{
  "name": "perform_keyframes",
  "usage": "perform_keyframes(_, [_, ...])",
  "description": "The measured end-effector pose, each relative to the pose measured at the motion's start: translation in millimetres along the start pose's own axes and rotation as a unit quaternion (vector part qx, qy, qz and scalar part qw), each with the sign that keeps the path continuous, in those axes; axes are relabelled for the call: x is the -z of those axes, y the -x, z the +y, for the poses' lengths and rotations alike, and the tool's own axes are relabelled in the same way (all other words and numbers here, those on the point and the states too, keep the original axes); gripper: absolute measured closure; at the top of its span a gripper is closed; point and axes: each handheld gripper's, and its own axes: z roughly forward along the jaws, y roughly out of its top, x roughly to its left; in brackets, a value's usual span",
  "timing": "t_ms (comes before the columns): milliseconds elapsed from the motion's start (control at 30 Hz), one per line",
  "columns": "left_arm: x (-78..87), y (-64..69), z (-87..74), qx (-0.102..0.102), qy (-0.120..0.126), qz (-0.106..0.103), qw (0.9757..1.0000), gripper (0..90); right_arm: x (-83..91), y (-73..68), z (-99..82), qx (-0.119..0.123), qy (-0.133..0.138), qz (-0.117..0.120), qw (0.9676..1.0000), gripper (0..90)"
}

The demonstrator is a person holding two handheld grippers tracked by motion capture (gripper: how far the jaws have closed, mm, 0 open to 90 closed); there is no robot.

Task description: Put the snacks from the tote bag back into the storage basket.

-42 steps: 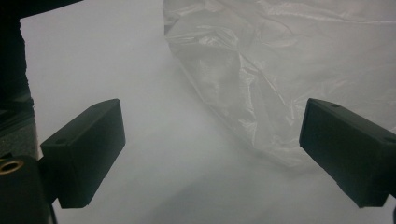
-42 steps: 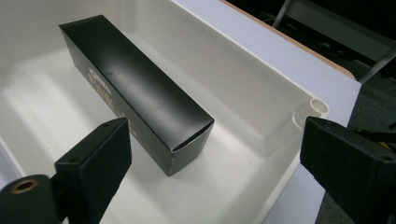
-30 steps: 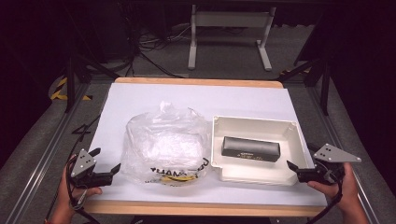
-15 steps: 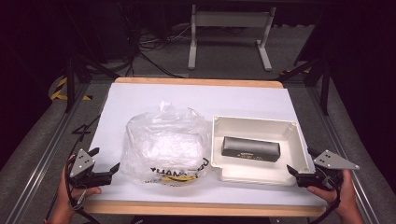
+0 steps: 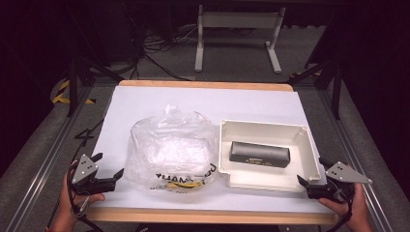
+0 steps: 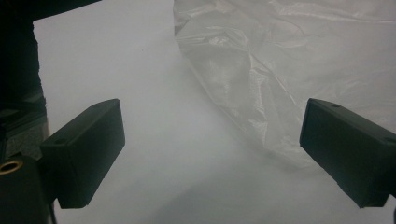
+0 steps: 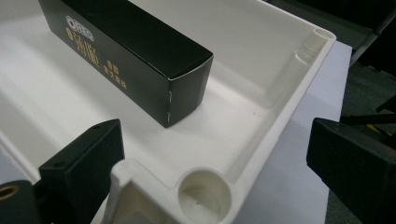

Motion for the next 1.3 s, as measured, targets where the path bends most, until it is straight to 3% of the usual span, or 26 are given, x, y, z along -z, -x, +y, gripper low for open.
perform_keyframes(500, [2.8,-2.0,-1.7,0.007,0.015,-0.004,0.9999,7.7,0.3,-7.0,-15.7,-0.006,0.017,-0.015,0.9997,4.2])
perform_keyframes(1000, [4.9,-4.7,-3.8,0.019,0.031,-0.017,0.9992,7.4,-1.9,-8.5,-28.5,-0.016,0.035,-0.003,0.9992,3.2])
perform_keyframes(1300, [5.8,-6.3,-4.8,0.026,0.036,-0.019,0.9988,7.3,-0.5,-9.5,-30.3,-0.012,0.046,-0.008,0.9988,3.1])
